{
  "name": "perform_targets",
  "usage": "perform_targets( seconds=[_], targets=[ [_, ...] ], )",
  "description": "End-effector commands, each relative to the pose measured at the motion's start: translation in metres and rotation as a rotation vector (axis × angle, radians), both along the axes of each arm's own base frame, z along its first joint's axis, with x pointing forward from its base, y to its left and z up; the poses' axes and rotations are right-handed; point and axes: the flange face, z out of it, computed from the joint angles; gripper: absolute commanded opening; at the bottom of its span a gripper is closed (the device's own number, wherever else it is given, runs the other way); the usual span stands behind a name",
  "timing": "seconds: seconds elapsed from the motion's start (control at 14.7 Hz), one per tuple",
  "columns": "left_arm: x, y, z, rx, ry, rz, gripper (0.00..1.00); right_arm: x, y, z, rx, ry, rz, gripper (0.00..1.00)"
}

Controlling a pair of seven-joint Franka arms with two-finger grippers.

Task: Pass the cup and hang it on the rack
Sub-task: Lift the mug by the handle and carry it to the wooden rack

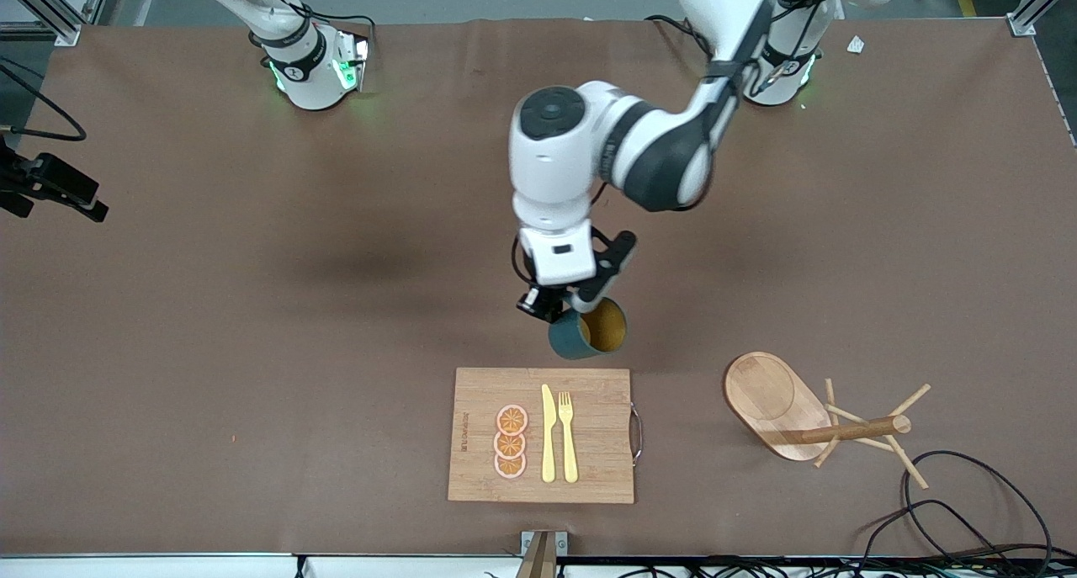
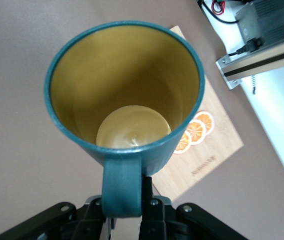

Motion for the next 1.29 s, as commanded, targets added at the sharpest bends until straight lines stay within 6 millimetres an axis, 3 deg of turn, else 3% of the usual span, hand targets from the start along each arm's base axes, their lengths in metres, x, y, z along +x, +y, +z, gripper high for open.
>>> perform_targets(
  seconds=[0.0,0.2,0.34,0.68,0.95,1.22],
  targets=[
    [0.023,0.047,0.039,-0.140,0.059,0.015,0.00,-0.004,-0.002,0.003,-0.010,-0.004,0.007,1.00],
    [0.056,0.115,0.078,-0.315,0.098,0.046,0.00,-0.004,-0.002,0.003,-0.010,-0.004,0.007,1.00],
    [0.073,0.162,0.089,-0.399,0.153,0.025,0.00,-0.004,-0.002,0.003,-0.010,-0.002,0.005,1.00],
    [0.107,0.266,0.091,-0.626,0.227,-0.039,0.00,-0.004,-0.002,0.003,-0.010,-0.005,0.005,1.00],
    [0.123,0.341,0.081,-0.794,0.238,-0.149,0.00,-0.004,-0.002,0.003,-0.010,-0.005,0.005,1.00],
    [0.139,0.395,0.025,-0.974,0.299,-0.196,0.00,-0.004,-0.002,0.003,-0.012,-0.008,0.007,1.00]
  ],
)
